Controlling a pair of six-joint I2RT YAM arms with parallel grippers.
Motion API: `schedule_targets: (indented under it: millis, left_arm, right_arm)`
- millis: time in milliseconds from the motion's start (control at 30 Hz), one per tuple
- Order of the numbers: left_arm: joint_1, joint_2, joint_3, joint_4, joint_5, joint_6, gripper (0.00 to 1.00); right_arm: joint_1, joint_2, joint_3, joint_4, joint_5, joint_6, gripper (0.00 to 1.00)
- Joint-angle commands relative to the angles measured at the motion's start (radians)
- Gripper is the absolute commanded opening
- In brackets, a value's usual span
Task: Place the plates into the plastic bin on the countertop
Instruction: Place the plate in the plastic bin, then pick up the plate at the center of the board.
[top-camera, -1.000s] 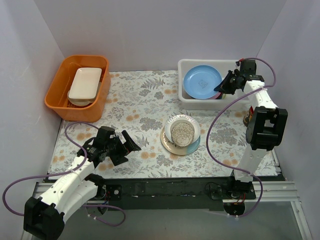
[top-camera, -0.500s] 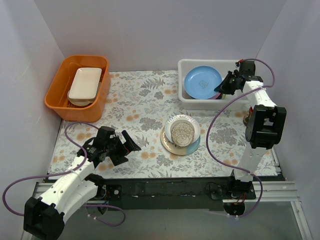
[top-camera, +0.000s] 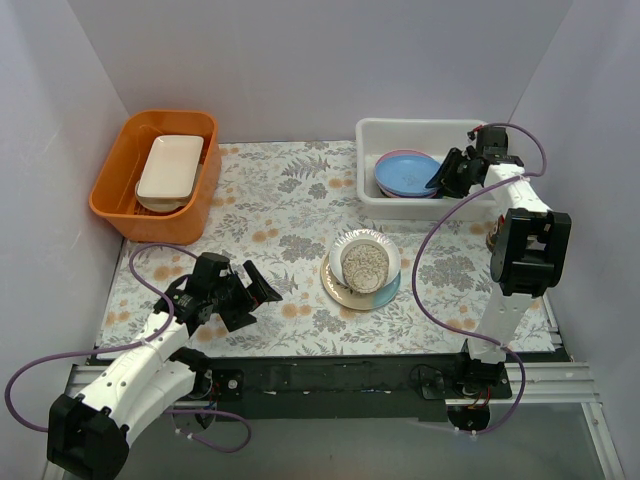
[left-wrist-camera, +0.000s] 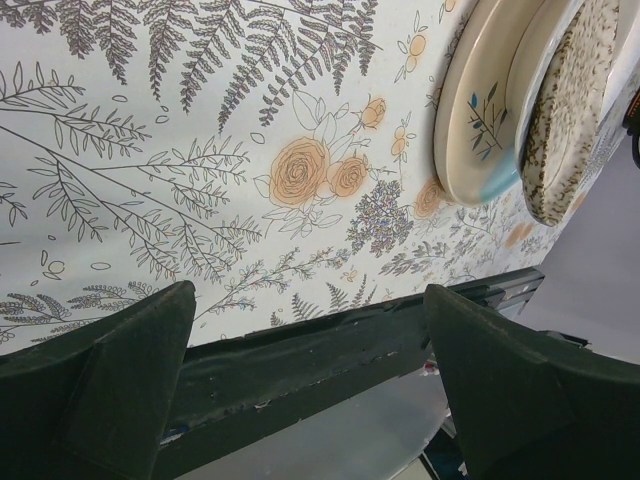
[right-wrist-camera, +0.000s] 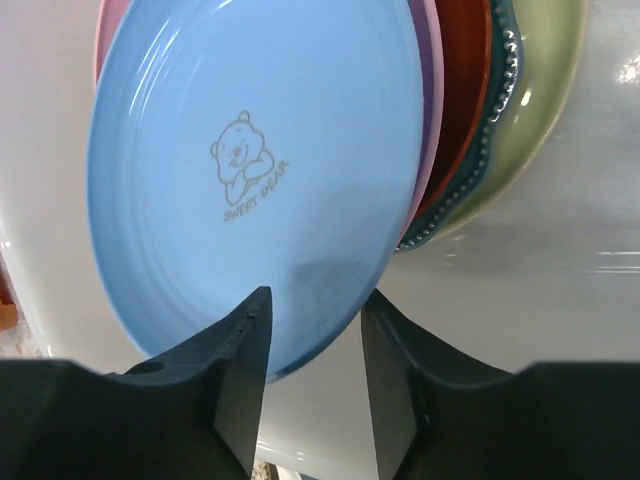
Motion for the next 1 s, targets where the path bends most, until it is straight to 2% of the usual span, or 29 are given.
schedule_targets:
  millis: [0, 100, 133, 233, 333, 600, 967]
  left_arm:
    - [0.0, -0.015, 0.011, -0.002, 0.012, 0.002, 0.98]
    - [0.0, -0.015, 0.009, 0.001, 0.012, 0.0, 0.98]
    - [0.0, -0.013, 0.009, 0.001, 0.01, 0.002, 0.98]
    - [0.0, -0.012, 0.008, 0.007, 0.015, 0.002, 0.98]
    - [0.0, -0.012, 0.006, 0.012, 0.016, 0.002, 0.98]
    - [0.0, -0.013, 0.009, 0.018, 0.021, 0.005, 0.98]
    - [-0.002, -0.039, 0.002, 0.007, 0.021, 0.0, 0.98]
  right_arm:
    - [-0.006, -0.015, 0.007, -0.005, -0.005, -0.026, 0.53]
    - [-0.006, -0.036, 0.005, -0.005, 0.002, -0.027, 0.64]
    - [-0.006, -0.042, 0.007, -0.005, 0.01, -0.027, 0.73]
    - [-0.006, -0.082, -0.007, 0.013, 0.028, -0.021, 0.84]
    - [-0.004, -0.122, -0.019, 0.031, 0.024, -0.016, 0.88]
    - [-0.004, -0.173, -0.001, 0.025, -0.011, 0.008, 0.9]
    - [0.011, -0.274, -0.093, 0.028, -0.068, 0.007, 0.9]
